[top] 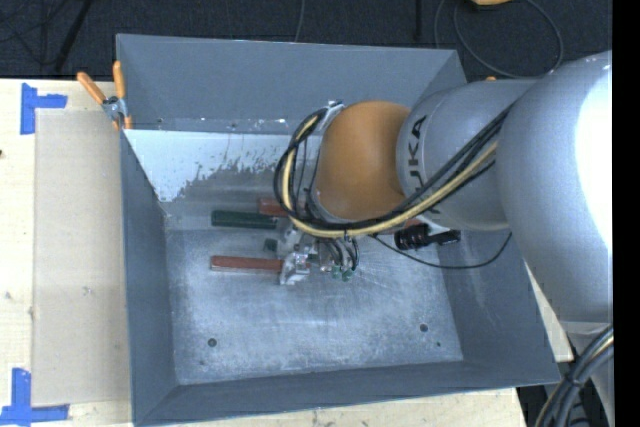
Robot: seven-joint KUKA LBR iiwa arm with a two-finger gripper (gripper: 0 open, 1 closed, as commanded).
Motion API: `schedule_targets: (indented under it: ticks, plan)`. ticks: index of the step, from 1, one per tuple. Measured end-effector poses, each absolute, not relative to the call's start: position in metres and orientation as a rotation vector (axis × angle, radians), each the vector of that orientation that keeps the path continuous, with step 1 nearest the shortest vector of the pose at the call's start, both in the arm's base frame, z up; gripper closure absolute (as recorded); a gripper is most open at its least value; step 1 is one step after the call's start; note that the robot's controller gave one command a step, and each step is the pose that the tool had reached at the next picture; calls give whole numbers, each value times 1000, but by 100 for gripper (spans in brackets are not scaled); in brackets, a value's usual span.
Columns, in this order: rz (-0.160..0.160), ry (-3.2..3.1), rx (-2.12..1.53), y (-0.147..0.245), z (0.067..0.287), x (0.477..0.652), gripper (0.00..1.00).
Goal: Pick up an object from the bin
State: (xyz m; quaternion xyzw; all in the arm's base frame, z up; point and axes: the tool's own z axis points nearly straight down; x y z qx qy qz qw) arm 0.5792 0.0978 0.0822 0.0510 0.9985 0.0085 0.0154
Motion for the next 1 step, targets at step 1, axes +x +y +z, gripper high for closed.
schedule_targets:
  ticks: [1]
  plan:
    - [3,3129,183,104,250,575,100]
